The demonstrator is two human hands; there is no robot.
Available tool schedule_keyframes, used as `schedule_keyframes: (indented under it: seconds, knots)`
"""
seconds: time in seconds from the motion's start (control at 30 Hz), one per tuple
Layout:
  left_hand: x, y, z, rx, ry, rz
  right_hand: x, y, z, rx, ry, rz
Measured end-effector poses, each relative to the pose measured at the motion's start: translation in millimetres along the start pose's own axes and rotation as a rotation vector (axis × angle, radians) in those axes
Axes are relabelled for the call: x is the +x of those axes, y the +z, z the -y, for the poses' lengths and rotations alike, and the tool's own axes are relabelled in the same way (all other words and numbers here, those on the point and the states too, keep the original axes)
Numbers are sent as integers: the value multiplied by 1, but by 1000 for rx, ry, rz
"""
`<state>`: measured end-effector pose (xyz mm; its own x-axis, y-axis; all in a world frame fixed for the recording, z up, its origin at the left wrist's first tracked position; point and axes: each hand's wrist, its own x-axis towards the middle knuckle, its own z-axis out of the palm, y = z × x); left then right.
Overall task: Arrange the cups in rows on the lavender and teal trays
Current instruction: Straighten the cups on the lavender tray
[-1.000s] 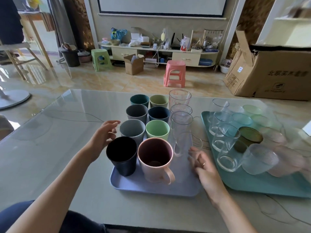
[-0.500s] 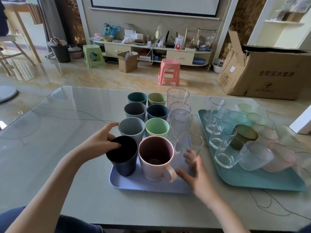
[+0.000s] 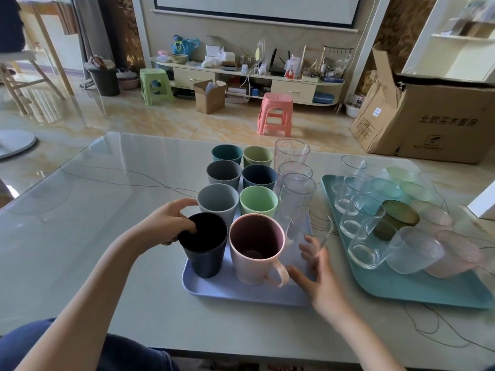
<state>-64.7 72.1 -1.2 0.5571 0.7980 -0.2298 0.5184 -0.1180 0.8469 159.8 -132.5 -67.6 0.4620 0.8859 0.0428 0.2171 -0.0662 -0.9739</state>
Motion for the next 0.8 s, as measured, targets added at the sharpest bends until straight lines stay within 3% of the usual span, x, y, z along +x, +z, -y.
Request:
schedule_keyframes:
  seconds: [0.2,0.4,0.47,0.6,0.8]
  knots:
    - [-2,-5,3,-24,-29,78,-2,-1,3,-15,47,13]
    - [-4,-17,-3,-194,-78,65,11,-34,7,-215,151,336]
    - [3,-16,-3,-185,-52,0,24,-45,16,-226,99,286]
    - [19,-10,-6,-145,16,-114,57,-59,52,-230,-66,35]
    - [24,-4,-13,-86,-13,-43,97,-57,68,-307,-5,228]
